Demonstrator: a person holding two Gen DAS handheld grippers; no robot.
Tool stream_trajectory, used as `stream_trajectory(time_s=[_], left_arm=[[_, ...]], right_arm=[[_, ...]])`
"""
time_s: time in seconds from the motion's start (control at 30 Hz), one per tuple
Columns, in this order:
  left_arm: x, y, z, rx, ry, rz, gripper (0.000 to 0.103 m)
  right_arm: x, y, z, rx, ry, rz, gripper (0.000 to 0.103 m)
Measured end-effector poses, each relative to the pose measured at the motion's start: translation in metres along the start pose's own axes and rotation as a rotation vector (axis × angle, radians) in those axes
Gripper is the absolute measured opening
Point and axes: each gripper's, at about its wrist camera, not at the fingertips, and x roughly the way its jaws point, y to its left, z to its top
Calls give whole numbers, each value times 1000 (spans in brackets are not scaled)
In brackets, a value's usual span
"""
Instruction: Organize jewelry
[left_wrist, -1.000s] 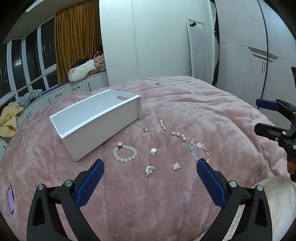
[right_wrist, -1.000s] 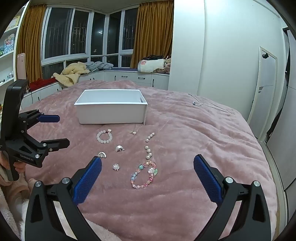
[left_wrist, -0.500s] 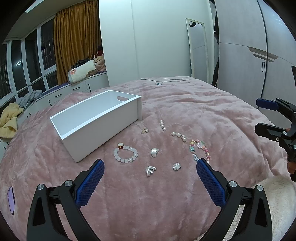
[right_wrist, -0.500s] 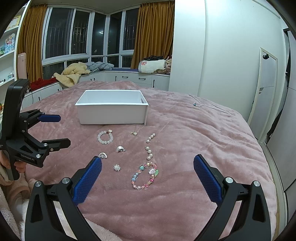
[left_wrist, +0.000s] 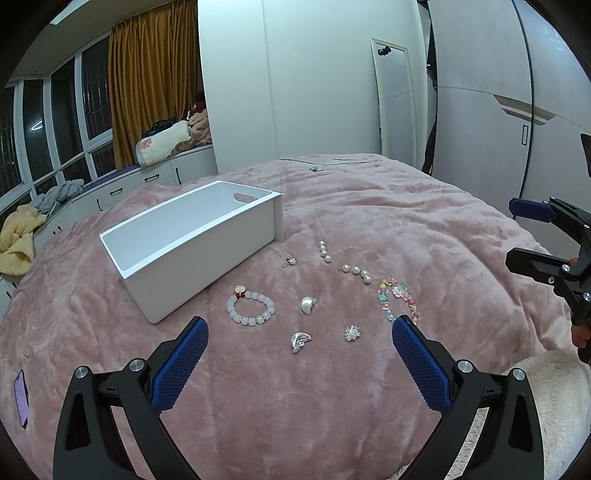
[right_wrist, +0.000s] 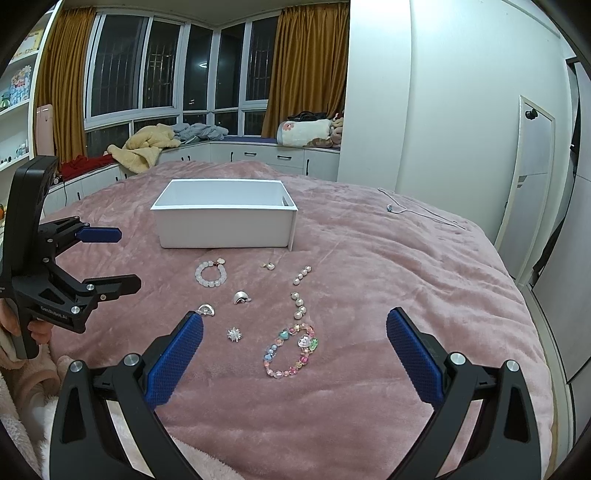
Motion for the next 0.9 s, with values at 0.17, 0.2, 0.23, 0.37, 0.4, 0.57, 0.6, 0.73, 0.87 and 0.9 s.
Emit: stream_trajectory(time_s=[0.17, 0.2, 0.23, 0.37, 0.4, 0.57, 0.6, 0.73, 0.87, 0.9], left_arm=[[-1, 2, 1, -6, -9, 2, 101], [-2, 2, 0, -8, -11, 2, 101], [-2, 2, 0, -9, -12, 1, 101], [-3, 2, 0, -6, -11, 2, 101], [-3, 2, 0, -6, -13, 2, 101], [-5, 3, 1, -4, -25, 1, 101], [-6, 4, 1, -4, -28, 0, 101], [-6, 3, 0, -4, -28, 0, 101], [-7, 3, 0, -1, -29, 0, 101], [-6, 3, 0, -5, -28, 1, 101]], right_arm=[[1, 0, -1, 0, 0, -1, 99], [0, 1, -1, 0, 1, -2, 99], [1, 1, -1, 2, 0, -3, 99], [-1, 2, -2, 2, -3, -6, 99], [-1, 1, -3, 3, -4, -5, 99], [-1, 1, -4, 4, -6, -7, 99], [-1, 1, -4, 4, -6, -7, 99], [-1, 1, -4, 4, -6, -8, 99], [-1, 0, -4, 5, -5, -7, 99], [-1, 1, -4, 5, -5, -7, 99]])
